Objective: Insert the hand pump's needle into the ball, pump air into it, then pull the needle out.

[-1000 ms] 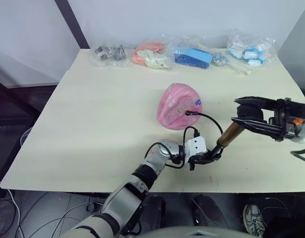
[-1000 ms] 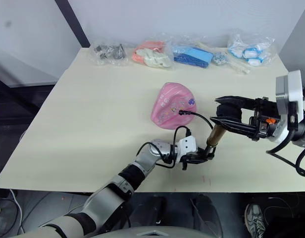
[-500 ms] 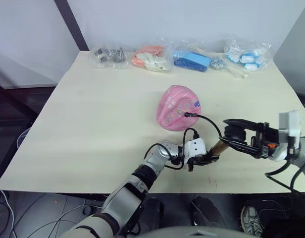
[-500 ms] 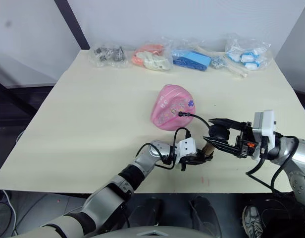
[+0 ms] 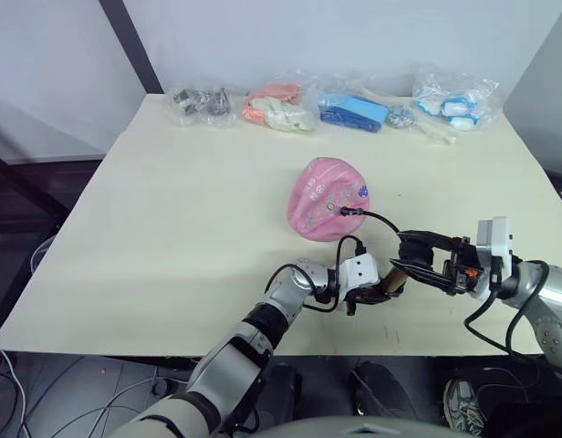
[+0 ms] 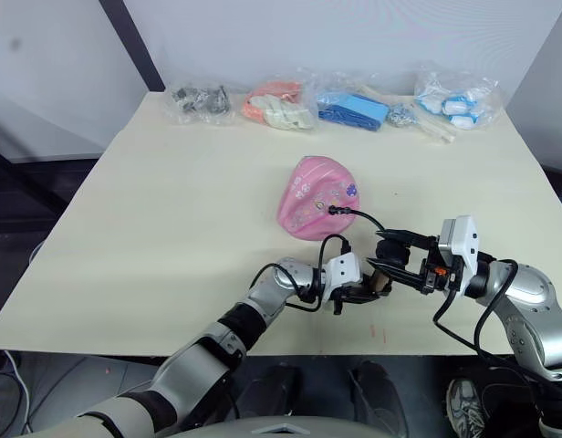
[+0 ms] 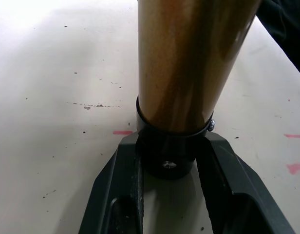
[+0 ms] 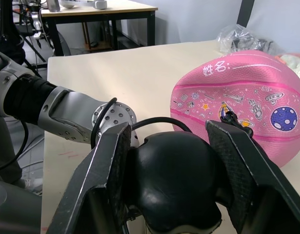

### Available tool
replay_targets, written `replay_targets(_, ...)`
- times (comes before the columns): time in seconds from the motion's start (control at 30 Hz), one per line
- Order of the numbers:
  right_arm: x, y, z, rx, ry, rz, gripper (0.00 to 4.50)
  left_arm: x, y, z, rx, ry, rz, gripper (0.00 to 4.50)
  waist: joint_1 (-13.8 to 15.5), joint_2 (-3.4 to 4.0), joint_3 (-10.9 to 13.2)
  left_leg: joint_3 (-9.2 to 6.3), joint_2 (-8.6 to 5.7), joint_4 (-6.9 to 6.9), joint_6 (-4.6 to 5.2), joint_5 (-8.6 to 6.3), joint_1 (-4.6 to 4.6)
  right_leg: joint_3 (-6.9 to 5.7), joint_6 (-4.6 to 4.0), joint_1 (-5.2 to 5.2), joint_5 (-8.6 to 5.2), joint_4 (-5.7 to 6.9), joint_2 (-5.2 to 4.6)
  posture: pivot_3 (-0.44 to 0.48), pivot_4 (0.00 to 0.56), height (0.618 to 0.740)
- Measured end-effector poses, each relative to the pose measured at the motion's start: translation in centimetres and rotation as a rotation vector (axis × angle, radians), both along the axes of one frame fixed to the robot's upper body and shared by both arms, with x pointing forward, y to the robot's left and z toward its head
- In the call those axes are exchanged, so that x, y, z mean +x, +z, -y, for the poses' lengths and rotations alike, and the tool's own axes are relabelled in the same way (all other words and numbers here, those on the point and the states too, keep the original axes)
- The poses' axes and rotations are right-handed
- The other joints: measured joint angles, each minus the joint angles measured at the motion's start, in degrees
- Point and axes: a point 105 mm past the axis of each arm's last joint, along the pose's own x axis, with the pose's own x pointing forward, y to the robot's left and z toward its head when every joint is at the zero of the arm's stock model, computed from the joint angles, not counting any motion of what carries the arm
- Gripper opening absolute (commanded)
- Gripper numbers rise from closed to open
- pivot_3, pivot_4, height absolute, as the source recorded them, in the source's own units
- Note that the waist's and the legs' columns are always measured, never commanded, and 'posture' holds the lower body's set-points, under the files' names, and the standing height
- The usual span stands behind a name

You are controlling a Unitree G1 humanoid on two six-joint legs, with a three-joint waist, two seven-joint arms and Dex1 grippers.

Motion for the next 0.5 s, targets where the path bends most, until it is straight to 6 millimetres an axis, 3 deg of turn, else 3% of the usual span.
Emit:
replay_targets(0.2, -0.2, 1.6, 0.8, -0.023, 0.001, -0.062, 1.95, -0.2, 0.0, 0.0, -0.007, -0.013, -0.002, 1.06, 0.16, 0.11, 0.08, -0.02, -0.03, 0.0, 0.0, 0.0, -0.15, -0.01, -0.01, -0.14, 0.01, 0.0, -0.04, 0.0, 0.15, 0.736)
replay_targets(0.5, -1.0, 6.7, 1.9, -0.01, 0.046, -0.044, 1.95, -0.4, -0.1, 0.1, -0.015, -0.019, -0.008, 1.06, 0.19, 0.23, 0.16, 0.0, -0.07, 0.0, 0.04, -0.02, -0.17, -0.01, -0.01, -0.14, 0.01, -0.01, -0.1, 0.0, 0.15, 0.736)
